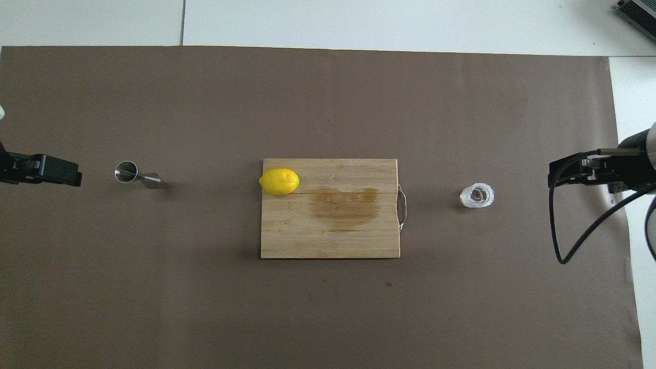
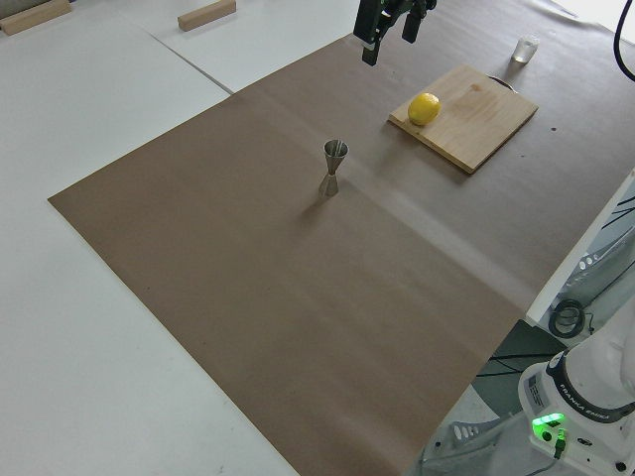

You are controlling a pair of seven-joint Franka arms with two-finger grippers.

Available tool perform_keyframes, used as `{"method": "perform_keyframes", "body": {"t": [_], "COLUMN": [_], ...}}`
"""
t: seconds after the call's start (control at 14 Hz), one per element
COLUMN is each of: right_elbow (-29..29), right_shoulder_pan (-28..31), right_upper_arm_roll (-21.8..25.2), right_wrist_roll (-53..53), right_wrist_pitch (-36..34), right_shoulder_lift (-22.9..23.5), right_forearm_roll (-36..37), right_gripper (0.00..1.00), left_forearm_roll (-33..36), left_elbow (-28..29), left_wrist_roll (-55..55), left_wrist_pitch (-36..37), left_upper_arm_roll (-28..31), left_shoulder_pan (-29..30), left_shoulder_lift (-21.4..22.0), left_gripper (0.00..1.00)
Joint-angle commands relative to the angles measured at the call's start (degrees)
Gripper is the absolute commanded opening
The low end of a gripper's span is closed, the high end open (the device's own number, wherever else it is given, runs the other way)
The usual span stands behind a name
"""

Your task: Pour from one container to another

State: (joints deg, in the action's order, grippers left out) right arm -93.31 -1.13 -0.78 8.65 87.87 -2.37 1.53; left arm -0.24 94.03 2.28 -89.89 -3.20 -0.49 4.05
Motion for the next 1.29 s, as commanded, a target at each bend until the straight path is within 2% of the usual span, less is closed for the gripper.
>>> {"method": "perform_keyframes", "body": {"t": [0.0,0.5,0.64,1.07,1.21], "right_elbow": [-0.20,-0.20,-0.29,-0.38,-0.38], "right_shoulder_pan": [0.87,0.95,0.87,0.87,0.95], "right_upper_arm_roll": [-0.19,0.25,0.25,0.25,0.25], "right_wrist_roll": [-1.35,-1.35,-1.35,-1.35,-1.35], "right_wrist_pitch": [-0.07,-0.07,-0.07,-0.07,-0.07], "right_shoulder_lift": [-0.44,-0.44,-0.44,-0.35,-0.35], "right_forearm_roll": [-1.44,-1.44,-1.44,-1.44,-1.44], "right_gripper": [1.00,1.00,1.00,1.00,1.00], "left_forearm_roll": [-0.46,-0.63,-2.64,-15.30,-19.33], "left_elbow": [0.89,2.03,2.30,3.00,4.75], "left_wrist_roll": [0.44,0.35,0.27,-0.52,-2.10], "left_wrist_pitch": [0.68,-1.77,-3.44,-4.33,-6.42], "left_upper_arm_roll": [0.30,0.74,0.74,0.83,0.83], "left_shoulder_pan": [-0.04,0.83,2.67,9.79,11.64], "left_shoulder_lift": [1.23,1.05,-1.39,-10.62,-11.87], "left_gripper": [1.00,1.00,1.00,1.00,1.00]}}
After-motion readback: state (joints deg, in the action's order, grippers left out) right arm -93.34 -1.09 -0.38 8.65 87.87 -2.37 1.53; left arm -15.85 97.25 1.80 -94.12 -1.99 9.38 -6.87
